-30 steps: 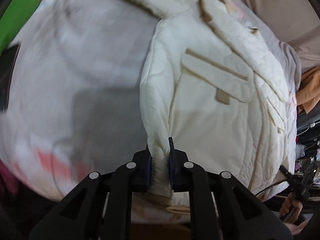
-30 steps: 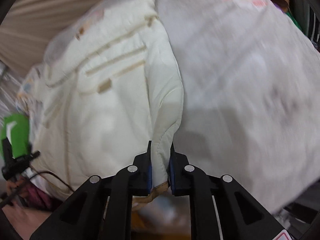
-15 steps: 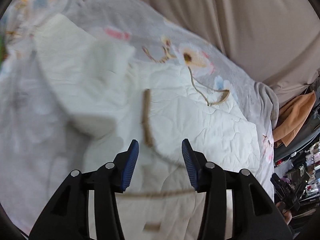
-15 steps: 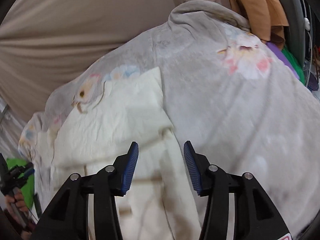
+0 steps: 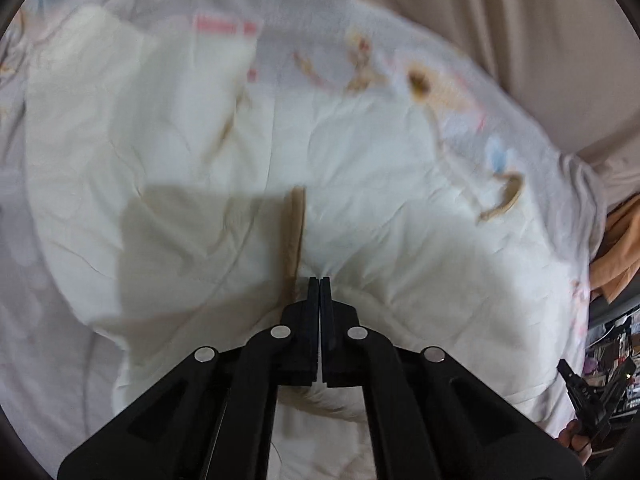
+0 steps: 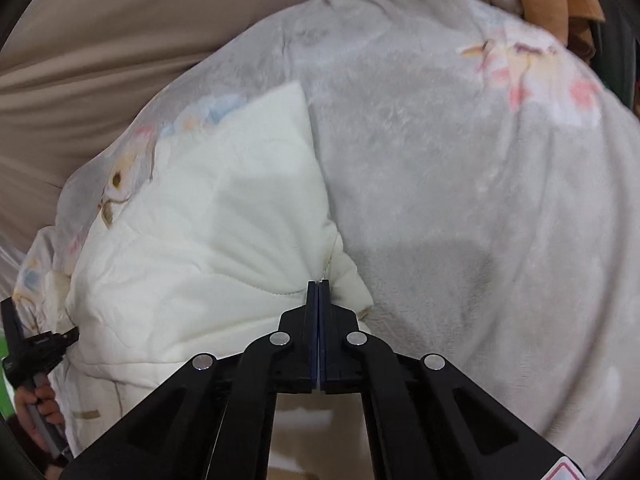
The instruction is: Fold large clothes
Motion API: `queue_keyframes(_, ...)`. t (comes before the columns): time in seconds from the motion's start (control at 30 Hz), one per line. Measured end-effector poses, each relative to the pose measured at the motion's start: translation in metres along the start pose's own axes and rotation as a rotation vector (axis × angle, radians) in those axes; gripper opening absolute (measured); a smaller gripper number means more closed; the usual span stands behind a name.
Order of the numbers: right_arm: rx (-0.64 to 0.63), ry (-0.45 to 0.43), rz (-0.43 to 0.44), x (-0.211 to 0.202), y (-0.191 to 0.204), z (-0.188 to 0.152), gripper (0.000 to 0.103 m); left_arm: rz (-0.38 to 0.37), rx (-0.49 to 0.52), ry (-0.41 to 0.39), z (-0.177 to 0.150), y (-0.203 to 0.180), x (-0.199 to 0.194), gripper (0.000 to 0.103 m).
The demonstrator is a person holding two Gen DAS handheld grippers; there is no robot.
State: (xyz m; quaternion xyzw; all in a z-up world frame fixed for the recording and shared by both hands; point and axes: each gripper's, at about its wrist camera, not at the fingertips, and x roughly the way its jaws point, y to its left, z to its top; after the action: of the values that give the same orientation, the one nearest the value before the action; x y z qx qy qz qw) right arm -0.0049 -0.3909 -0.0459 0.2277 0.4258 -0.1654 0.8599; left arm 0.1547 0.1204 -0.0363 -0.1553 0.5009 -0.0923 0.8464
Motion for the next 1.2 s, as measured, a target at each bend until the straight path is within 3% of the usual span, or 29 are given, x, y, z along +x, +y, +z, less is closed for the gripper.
queue_keyframes(0.07,-0.086,-0.050,0.026,-0.014,0.026,0.016,0.002,-0.013,0.020,-0.084,0.011,-0.011,-0.027,0.000)
queue_keyframes(0.13,-0.174,-0.050,0.076,-0.009,0.064,0.035,0.006,-0.025,0.059,-0.102,0.025,-0.029,-0.029,0.000)
queue_keyframes(0.3,-0.436,0.042,0.230,0.056,0.189,0.045,0.009,-0.034,0.114,0.021,0.034,-0.076,0.043,0.002)
queue_keyframes(0.37,-0.534,0.109,0.227,0.091,0.218,0.035,0.005,0.012,0.136,0.050,0.027,-0.081,0.070,0.002)
queue_keyframes(0.47,-0.530,0.107,0.159,0.111,0.195,0.039,0.000,-0.013,0.106,0.035,0.026,-0.062,0.076,0.000)
queue_keyframes(0.5,-0.456,0.089,0.130,0.111,0.166,0.050,0.000,-0.035,0.089,0.031,0.028,-0.052,0.072,0.000)
queue_keyframes(0.6,-0.199,0.025,0.011,0.097,0.061,0.076,0.000,0.025,0.091,-0.011,0.031,-0.027,0.061,0.000)
queue_keyframes(0.67,-0.096,0.019,-0.073,0.088,0.010,0.080,0.000,0.036,0.063,-0.024,0.032,-0.009,0.051,0.000)
queue_keyframes(0.7,-0.071,0.027,-0.154,0.083,-0.006,0.080,0.004,0.042,0.034,-0.030,0.033,0.002,0.042,0.000)
queue_keyframes(0.73,-0.050,0.027,-0.175,0.074,-0.014,0.078,0.013,0.047,0.003,-0.045,0.034,0.011,0.030,0.001)
queue_keyframes(0.77,-0.030,0.002,-0.137,0.058,-0.018,0.075,0.012,0.083,-0.024,-0.072,0.036,0.023,0.015,0.002)
queue_keyframes(0.8,-0.032,-0.024,-0.120,0.044,-0.012,0.071,0.012,0.116,-0.058,-0.112,0.038,0.040,-0.004,0.009)
queue_keyframes(0.9,-0.100,-0.073,-0.088,0.004,0.022,0.051,0.013,0.212,-0.165,-0.183,0.046,0.092,-0.040,0.055)
queue_keyframes(0.97,-0.132,-0.064,-0.033,-0.014,0.044,0.033,0.013,0.285,-0.233,-0.219,0.059,0.138,-0.054,0.056)
queue_keyframes(1.03,-0.169,-0.029,0.024,-0.025,0.076,0.008,0.014,0.301,-0.321,-0.220,0.074,0.186,-0.054,0.057)
queue_keyframes(1.13,-0.227,0.027,0.086,-0.034,0.122,-0.030,0.023,0.282,-0.461,-0.188,0.093,0.242,-0.035,0.058)
queue_keyframes(1.2,-0.278,0.062,0.112,-0.040,0.149,-0.054,0.029,0.224,-0.527,-0.173,0.097,0.264,-0.020,0.056)
